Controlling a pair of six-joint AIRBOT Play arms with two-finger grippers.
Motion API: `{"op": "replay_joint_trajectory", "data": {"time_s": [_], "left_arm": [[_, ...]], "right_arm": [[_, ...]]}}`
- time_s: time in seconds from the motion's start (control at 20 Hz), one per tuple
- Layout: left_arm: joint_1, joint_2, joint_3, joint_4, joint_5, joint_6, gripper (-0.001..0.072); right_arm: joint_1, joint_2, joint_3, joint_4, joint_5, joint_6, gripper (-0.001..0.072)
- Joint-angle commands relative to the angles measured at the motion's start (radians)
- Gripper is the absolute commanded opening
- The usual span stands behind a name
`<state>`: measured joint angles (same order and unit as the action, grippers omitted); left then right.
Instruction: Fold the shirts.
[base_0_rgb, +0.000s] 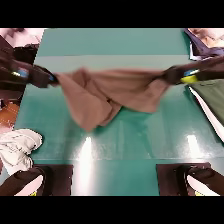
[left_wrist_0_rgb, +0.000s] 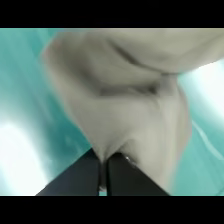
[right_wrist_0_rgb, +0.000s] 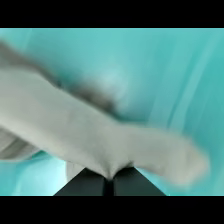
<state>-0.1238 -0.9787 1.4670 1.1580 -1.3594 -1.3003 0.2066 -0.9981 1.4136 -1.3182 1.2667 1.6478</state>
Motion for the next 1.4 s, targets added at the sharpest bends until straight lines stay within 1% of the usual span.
{"op": "replay_joint_trajectory", "data": {"time_s": [0.0,0.15,0.4,0.55,0.65,0.75,0.8,0.95,1.1,1.2,1.3,1.35], "left_arm": [[0.009,0.050,0.240,0.030,-0.119,-0.001,0.0030],[0.009,0.076,0.418,0.018,-0.175,-0.002,0.0030],[0.009,0.097,0.655,-0.026,-0.166,-0.005,0.0029],[0.009,0.091,0.628,-0.035,-0.165,-0.001,0.0029],[0.009,0.081,0.500,-0.035,-0.168,0.000,0.0029],[0.009,0.060,0.332,-0.035,-0.179,0.003,0.0029],[0.009,0.043,0.240,-0.035,-0.183,0.025,0.0029],[0.009,-0.016,-0.023,-0.034,-0.157,0.080,0.0029],[0.009,-0.078,-0.252,-0.024,-0.026,0.105,0.0029],[0.009,-0.111,-0.332,0.008,0.056,0.104,0.0030],[0.009,-0.135,-0.345,0.031,0.080,0.104,0.0029],[0.009,-0.137,-0.345,0.033,0.093,0.104,0.0030]], "right_arm": [[-0.143,0.132,0.154,-0.018,0.068,0.001,0.0024],[-0.198,0.194,0.274,-0.018,0.117,0.001,0.0024],[-0.283,0.212,0.433,-0.017,0.243,0.005,0.0023],[-0.319,0.139,0.476,0.002,0.378,0.029,0.0023],[-0.319,0.055,0.446,0.095,0.488,0.039,0.0023],[-0.318,-0.028,0.351,0.211,0.525,0.024,0.0024],[-0.319,-0.069,0.290,0.245,0.521,0.006,0.0023],[-0.319,-0.189,0.113,0.253,0.478,-0.046,0.0026],[-0.319,-0.294,-0.045,0.254,0.304,-0.098,0.0026],[-0.319,-0.342,-0.106,0.254,0.174,-0.109,0.0026],[-0.319,-0.368,-0.126,0.254,0.084,-0.116,0.0026],[-0.319,-0.370,-0.122,0.254,0.052,-0.137,0.0027]]}}
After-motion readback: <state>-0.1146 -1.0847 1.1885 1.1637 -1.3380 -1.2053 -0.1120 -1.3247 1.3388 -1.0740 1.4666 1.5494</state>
